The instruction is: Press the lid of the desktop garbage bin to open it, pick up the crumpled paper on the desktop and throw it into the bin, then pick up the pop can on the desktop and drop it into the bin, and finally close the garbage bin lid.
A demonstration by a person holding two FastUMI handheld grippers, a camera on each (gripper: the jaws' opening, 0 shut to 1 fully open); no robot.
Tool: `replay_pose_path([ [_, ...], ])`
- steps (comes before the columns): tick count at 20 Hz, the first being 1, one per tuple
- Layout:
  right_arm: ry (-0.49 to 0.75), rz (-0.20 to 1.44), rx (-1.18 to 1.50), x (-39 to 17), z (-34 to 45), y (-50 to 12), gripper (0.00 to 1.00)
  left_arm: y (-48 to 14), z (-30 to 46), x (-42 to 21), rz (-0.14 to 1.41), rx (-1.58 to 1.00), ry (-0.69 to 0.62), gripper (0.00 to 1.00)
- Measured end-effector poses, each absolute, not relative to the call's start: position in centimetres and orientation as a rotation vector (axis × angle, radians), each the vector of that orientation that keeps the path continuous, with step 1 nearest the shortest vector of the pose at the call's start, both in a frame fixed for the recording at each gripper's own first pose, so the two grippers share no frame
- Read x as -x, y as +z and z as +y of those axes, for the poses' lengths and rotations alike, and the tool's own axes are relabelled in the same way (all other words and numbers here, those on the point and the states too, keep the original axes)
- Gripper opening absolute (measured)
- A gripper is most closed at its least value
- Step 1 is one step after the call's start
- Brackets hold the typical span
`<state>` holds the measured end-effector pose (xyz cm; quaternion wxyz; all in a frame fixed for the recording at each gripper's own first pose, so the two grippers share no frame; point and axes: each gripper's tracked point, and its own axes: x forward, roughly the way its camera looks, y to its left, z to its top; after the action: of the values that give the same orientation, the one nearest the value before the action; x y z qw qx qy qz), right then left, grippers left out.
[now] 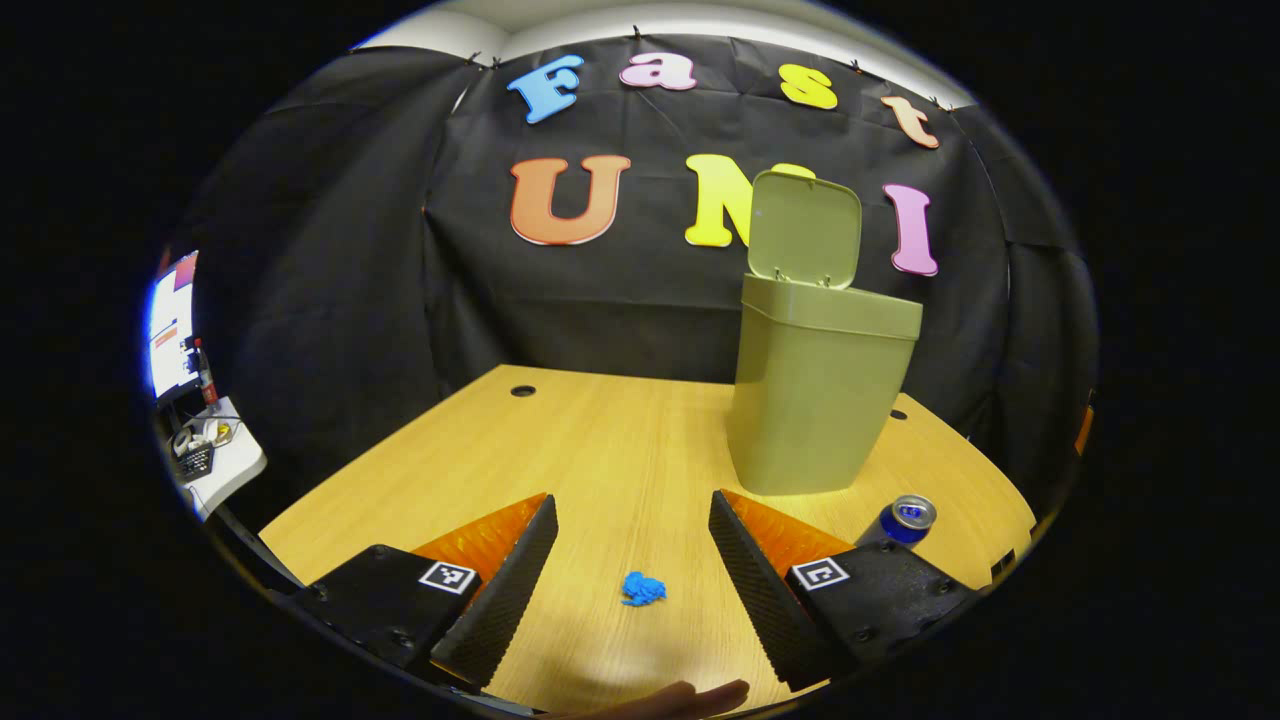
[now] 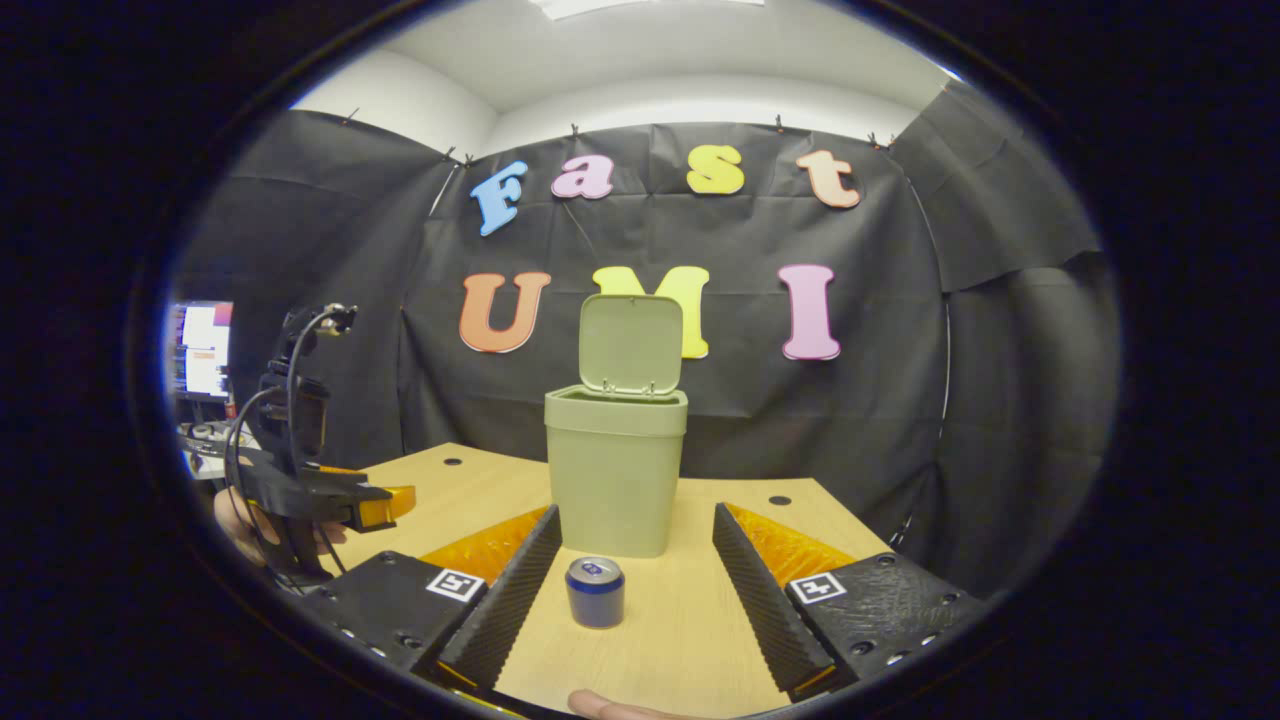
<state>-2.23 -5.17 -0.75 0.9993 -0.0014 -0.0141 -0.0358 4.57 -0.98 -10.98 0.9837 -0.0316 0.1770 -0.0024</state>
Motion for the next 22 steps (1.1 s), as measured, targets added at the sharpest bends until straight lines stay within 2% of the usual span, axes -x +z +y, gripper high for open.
replay_pose_path([
  [7,-0.106,0.016,-0.021,1.5,-7.1,-2.2,0.95,-17.4,-1.4,-5.1,0.557,0.067,-0.023,0.99],
  [8,-0.105,0.021,-0.030,1.5,-7.0,-2.4,0.98,-18.2,-1.7,-5.2,0.580,0.058,-0.036,0.99],
  [10,-0.110,0.031,-0.030,1.3,-7.0,-2.7,0.95,-18.9,-2.2,-5.1,0.607,0.055,-0.077,0.99],
  [13,-0.112,0.039,-0.024,1.1,-7.0,-3.0,0.95,-19.7,-2.5,-5.0,0.644,0.039,-0.117,0.98],
  [14,-0.106,0.046,-0.037,0.9,-7.0,-3.2,0.98,-20.2,-2.6,-5.1,0.660,0.038,-0.127,0.99],
  [15,-0.097,0.056,-0.054,0.8,-6.9,-3.4,0.95,-20.6,-2.4,-5.2,0.673,0.043,-0.125,0.98],
  [18,-0.105,0.081,-0.075,0.5,-7.4,-3.9,0.98,-22.1,-2.8,-5.0,0.723,0.071,-0.129,0.92],
  [20,-0.113,0.089,-0.084,0.4,-7.7,-4.1,0.95,-22.6,-2.5,-4.6,0.743,0.053,-0.121,0.91],
  [22,-0.115,0.096,-0.092,0.3,-7.8,-4.3,0.97,-22.8,-2.3,-4.6,0.738,0.020,-0.105,0.91],
])
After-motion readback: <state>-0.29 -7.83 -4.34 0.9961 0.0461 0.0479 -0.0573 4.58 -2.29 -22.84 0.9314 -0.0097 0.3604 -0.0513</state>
